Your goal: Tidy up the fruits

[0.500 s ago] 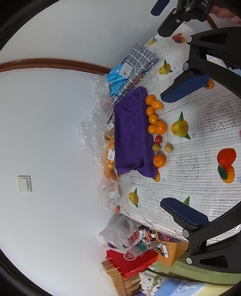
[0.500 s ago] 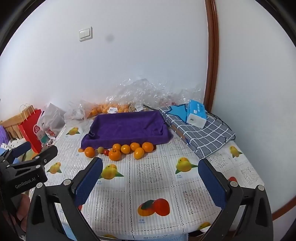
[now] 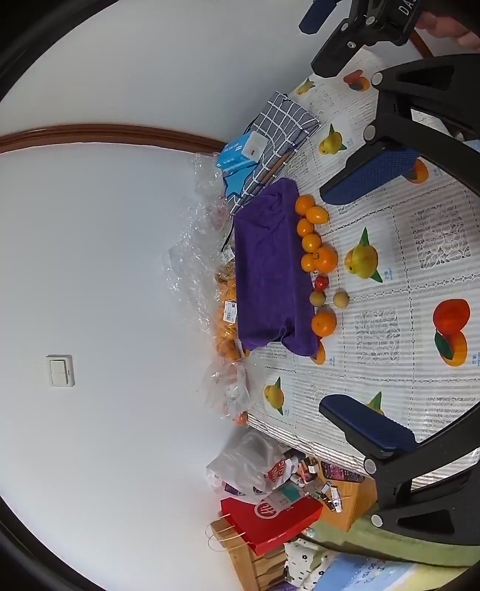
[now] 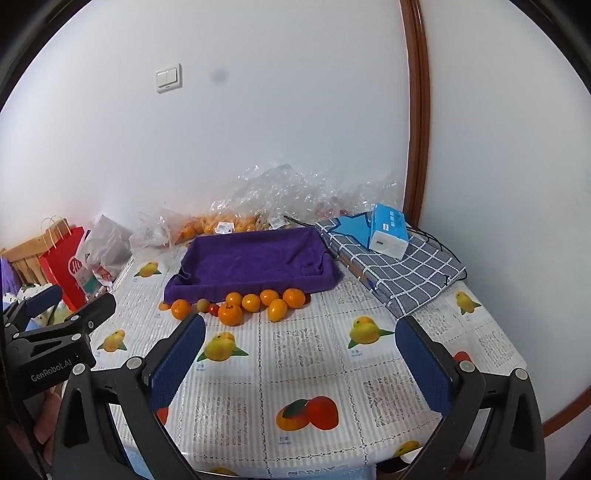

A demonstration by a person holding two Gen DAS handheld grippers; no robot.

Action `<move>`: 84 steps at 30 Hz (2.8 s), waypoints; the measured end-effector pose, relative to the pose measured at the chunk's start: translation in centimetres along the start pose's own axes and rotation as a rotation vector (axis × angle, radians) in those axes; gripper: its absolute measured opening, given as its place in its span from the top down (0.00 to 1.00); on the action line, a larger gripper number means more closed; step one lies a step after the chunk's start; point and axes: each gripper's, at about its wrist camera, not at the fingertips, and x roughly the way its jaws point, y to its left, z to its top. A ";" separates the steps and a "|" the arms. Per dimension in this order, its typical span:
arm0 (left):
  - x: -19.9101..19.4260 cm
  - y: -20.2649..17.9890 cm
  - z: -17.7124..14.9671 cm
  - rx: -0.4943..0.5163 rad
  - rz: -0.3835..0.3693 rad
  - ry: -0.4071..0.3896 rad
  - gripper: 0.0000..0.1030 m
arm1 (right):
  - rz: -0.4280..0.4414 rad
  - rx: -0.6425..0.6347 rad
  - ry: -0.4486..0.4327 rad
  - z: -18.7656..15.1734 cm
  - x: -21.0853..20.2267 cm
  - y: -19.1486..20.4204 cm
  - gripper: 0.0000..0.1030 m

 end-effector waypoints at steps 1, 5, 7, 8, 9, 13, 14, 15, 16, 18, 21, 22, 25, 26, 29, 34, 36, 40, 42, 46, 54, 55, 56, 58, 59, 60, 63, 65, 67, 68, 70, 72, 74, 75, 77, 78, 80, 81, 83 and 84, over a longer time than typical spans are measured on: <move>0.0 -0.1 0.0 0.002 0.002 0.001 0.00 | 0.001 0.000 -0.001 0.0 0.0 0.1 0.01; 0.0 0.2 0.1 0.006 0.007 0.004 0.00 | 0.004 0.000 0.002 0.2 0.1 0.3 0.01; 0.1 0.1 -0.2 0.009 0.005 0.006 0.00 | 0.003 -0.003 -0.004 0.0 0.1 0.3 0.01; 0.1 0.0 -0.3 0.012 0.006 0.007 0.00 | 0.003 -0.003 -0.004 -0.1 0.0 0.3 0.01; 0.2 0.0 -0.3 0.012 0.006 0.008 0.00 | 0.005 -0.003 -0.004 -0.1 0.0 0.3 0.01; 0.4 0.1 -0.2 0.010 -0.001 0.015 0.00 | 0.008 -0.002 -0.003 0.1 0.1 0.2 0.01; 0.4 0.1 -0.1 0.008 -0.001 0.016 0.00 | 0.009 -0.002 -0.003 0.1 0.1 0.3 0.01; 0.4 0.1 -0.2 0.008 -0.004 0.017 0.00 | 0.011 -0.001 -0.002 0.1 0.1 0.2 0.01; 0.5 0.0 -0.2 0.006 -0.006 0.019 0.00 | 0.012 -0.003 -0.001 0.1 0.1 0.3 0.01; 0.5 0.1 -0.2 0.000 -0.011 0.023 0.00 | 0.010 -0.004 0.000 0.1 0.1 0.3 0.01; 0.6 0.0 -0.2 0.002 -0.011 0.026 0.00 | 0.013 -0.002 0.001 0.0 0.2 0.4 0.01; 0.6 0.0 -0.2 0.004 -0.010 0.028 0.00 | 0.014 0.000 0.002 0.0 0.3 0.4 0.01; 0.6 -0.1 -0.3 0.005 -0.008 0.026 0.00 | 0.017 -0.001 0.003 0.0 0.5 0.5 0.01; 0.6 -0.1 -0.3 0.005 -0.008 0.026 0.00 | 0.015 0.000 0.003 -0.1 0.5 0.5 0.01; 0.5 0.0 -0.4 0.000 -0.013 0.026 0.00 | 0.019 -0.003 0.004 -0.1 0.6 0.5 0.01; 0.5 0.0 -0.2 0.004 -0.010 0.027 0.00 | 0.023 -0.004 0.000 -0.2 0.7 0.7 0.01; 0.4 0.1 -0.2 0.004 -0.011 0.027 0.00 | 0.023 -0.005 0.002 -0.3 0.9 0.9 0.01; 0.4 0.2 -0.1 -0.003 -0.013 0.022 0.00 | 0.022 -0.006 0.000 -0.4 0.9 1.1 0.01; 0.4 0.3 0.0 -0.009 -0.018 0.024 0.00 | 0.027 -0.007 0.001 -0.4 0.9 1.1 0.01; 0.6 0.5 0.1 -0.014 -0.017 0.026 0.00 | 0.034 -0.011 0.003 -0.4 0.9 1.2 0.01; 0.5 0.5 0.1 -0.021 -0.024 0.025 0.00 | 0.029 -0.004 0.007 -0.3 0.7 0.9 0.01; 0.5 0.4 0.1 -0.023 -0.027 0.024 0.00 | 0.027 -0.005 0.008 -0.3 0.7 0.9 0.01; 0.5 0.4 0.1 -0.025 -0.029 0.022 0.00 | 0.026 -0.007 0.008 -0.3 0.7 0.9 0.01; 0.3 0.6 0.1 -0.031 -0.029 0.016 0.00 | 0.026 -0.012 0.009 -0.3 0.6 1.0 0.01; 0.2 0.6 0.1 -0.034 -0.031 0.014 0.00 | 0.026 -0.015 0.009 -0.3 0.6 1.1 0.01; 0.2 0.6 0.1 -0.035 -0.031 0.013 0.00 | 0.026 -0.017 0.008 -0.2 0.6 1.1 0.01; 0.0 0.7 0.0 -0.030 -0.025 0.009 0.00 | 0.034 -0.015 0.007 -0.2 0.7 1.2 0.01; -0.2 0.9 0.0 -0.031 -0.021 0.007 0.00 | 0.041 -0.013 0.007 -0.2 0.8 1.3 0.01; -0.2 1.0 0.0 -0.034 -0.021 0.006 0.00 | 0.042 -0.013 0.008 -0.2 0.8 1.3 0.01; -0.3 1.1 0.0 -0.035 -0.019 0.005 0.00 | 0.042 -0.013 0.010 -0.3 0.9 1.3 0.01; -0.3 1.1 0.1 -0.037 -0.018 0.005 0.00 | 0.044 -0.012 0.011 -0.3 1.0 1.3 0.01; -0.4 1.1 0.1 -0.033 -0.016 0.000 0.00 | 0.048 -0.016 0.006 -0.3 1.0 1.3 0.01; -0.5 1.0 0.2 -0.025 -0.013 -0.008 0.00 | 0.054 -0.020 0.002 -0.3 1.0 1.4 0.01; -0.5 0.9 0.2 -0.025 -0.012 -0.011 0.00 | 0.055 -0.021 -0.001 -0.3 1.0 1.4 0.01; -0.5 0.9 0.2 -0.026 -0.015 -0.009 0.00 | 0.055 -0.023 -0.002 -0.4 1.3 1.5 0.01; -0.4 0.9 0.2 -0.024 -0.020 -0.007 0.00 | 0.056 -0.020 0.000 -0.4 1.5 1.5 0.01; 0.0 1.1 0.5 -0.024 -0.022 0.000 0.00 | 0.062 -0.009 0.002 -0.3 1.9 1.4 0.01; 0.3 1.3 0.5 -0.027 -0.020 0.004 0.00 | 0.068 -0.005 0.004 -0.3 2.3 1.3 0.01; 1.0 1.9 0.7 -0.041 -0.016 0.008 0.00 | 0.070 -0.001 0.007 -0.3 3.1 1.2 0.02; 1.4 2.2 0.9 -0.049 -0.016 0.013 0.00 | 0.067 -0.003 0.008 -0.2 3.5 1.1 0.03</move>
